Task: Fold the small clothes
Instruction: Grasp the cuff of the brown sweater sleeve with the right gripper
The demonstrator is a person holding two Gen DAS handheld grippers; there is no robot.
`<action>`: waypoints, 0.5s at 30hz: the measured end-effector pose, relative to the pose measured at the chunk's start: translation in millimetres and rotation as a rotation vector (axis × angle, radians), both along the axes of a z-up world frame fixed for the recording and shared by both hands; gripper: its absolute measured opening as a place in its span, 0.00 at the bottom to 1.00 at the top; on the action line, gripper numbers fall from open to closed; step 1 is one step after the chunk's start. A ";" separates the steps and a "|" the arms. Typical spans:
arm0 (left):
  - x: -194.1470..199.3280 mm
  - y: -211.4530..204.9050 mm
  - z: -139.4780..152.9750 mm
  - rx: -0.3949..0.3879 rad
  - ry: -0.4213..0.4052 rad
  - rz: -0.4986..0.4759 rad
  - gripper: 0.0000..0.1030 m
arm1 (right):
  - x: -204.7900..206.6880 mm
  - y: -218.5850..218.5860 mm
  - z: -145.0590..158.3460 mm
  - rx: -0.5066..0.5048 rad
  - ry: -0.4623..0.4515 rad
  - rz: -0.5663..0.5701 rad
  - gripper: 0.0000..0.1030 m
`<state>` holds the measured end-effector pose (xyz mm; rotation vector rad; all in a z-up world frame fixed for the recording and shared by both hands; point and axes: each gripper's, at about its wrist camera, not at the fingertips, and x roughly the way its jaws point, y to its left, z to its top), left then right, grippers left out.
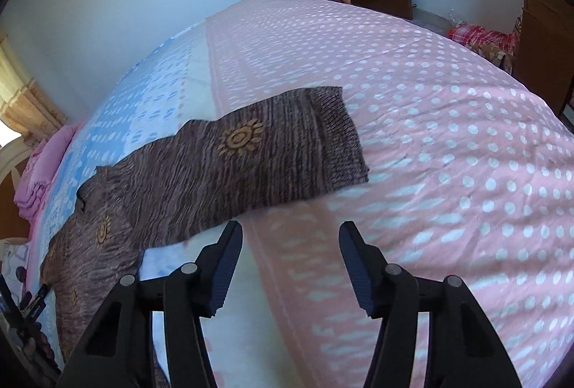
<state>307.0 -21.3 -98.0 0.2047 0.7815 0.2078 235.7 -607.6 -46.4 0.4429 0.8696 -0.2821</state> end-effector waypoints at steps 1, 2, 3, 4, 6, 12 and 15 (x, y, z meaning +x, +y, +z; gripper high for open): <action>7.3 -0.2 -2.3 0.002 0.004 0.010 1.00 | 6.7 -6.3 -0.3 -0.005 -0.002 -0.015 0.56; 12.0 -0.1 -3.8 0.003 0.007 0.017 1.00 | 11.5 -11.7 0.1 -0.012 -0.005 -0.028 0.56; 18.3 0.5 -6.2 0.001 0.010 0.025 1.00 | 16.0 -17.6 1.1 -0.018 -0.010 -0.043 0.56; 23.7 0.5 -8.4 0.000 0.015 0.031 1.00 | 21.9 -24.8 2.3 -0.030 -0.014 -0.063 0.56; 34.4 2.9 -12.4 0.004 0.022 0.047 1.00 | 30.6 -37.0 5.0 -0.048 -0.023 -0.091 0.56; 57.9 16.2 -25.3 -0.014 0.042 0.099 1.00 | 63.0 -57.7 -2.2 -0.048 0.000 -0.076 0.42; 63.2 21.2 -33.2 -0.037 0.072 0.108 1.00 | 77.2 -55.1 -14.0 -0.043 0.049 -0.037 0.21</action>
